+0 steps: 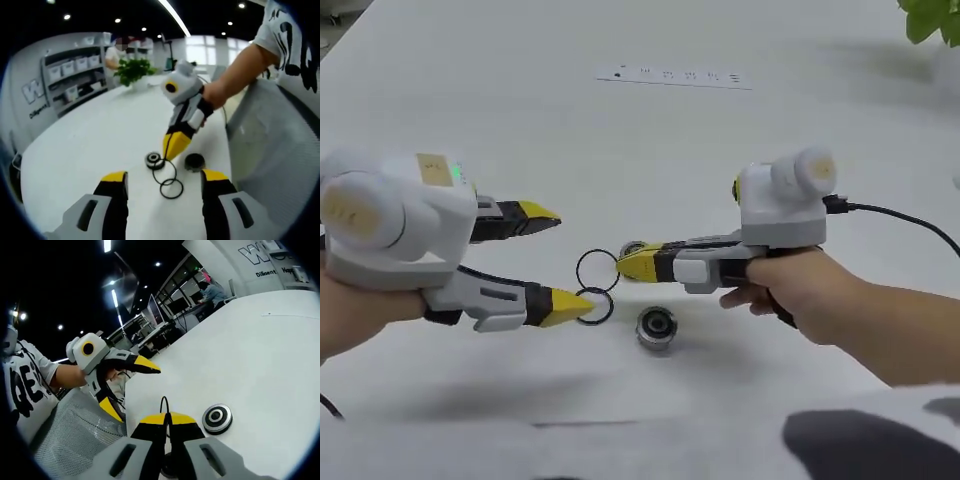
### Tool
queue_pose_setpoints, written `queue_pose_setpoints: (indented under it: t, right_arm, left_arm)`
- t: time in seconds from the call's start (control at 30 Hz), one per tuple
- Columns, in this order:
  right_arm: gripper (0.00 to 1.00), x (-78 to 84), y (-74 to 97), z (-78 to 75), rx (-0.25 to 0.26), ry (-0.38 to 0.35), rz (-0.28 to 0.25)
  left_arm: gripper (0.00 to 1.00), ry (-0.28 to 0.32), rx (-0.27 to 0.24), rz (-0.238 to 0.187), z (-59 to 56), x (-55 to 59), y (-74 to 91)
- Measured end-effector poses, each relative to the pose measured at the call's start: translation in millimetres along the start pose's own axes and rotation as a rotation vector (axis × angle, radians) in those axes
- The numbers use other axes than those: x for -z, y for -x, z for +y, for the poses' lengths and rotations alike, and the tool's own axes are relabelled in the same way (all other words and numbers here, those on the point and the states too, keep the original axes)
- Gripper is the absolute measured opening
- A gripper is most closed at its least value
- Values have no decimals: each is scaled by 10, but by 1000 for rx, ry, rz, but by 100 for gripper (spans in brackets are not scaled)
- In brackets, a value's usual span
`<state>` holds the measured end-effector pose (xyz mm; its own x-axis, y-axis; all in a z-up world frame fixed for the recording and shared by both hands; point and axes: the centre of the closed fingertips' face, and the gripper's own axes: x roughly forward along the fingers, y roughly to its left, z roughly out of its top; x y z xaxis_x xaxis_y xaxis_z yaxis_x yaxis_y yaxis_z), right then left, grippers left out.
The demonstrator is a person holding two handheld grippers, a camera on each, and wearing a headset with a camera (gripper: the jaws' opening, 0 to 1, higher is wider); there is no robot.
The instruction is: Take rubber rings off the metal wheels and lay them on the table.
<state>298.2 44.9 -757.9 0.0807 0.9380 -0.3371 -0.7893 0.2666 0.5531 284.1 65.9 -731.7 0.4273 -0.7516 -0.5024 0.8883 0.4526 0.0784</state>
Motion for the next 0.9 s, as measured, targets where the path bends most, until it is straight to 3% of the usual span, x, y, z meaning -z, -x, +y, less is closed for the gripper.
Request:
queue_pose_setpoints:
  t: [0.57,0.9]
  right_arm:
    - [0,232,-127,-20,-13,-46,81]
    - [0,302,-139,-76,-8,-77,99]
  left_arm:
    - [62,13,-5,17,-56,118,67]
    - [62,17,-3,28,-33,197,51]
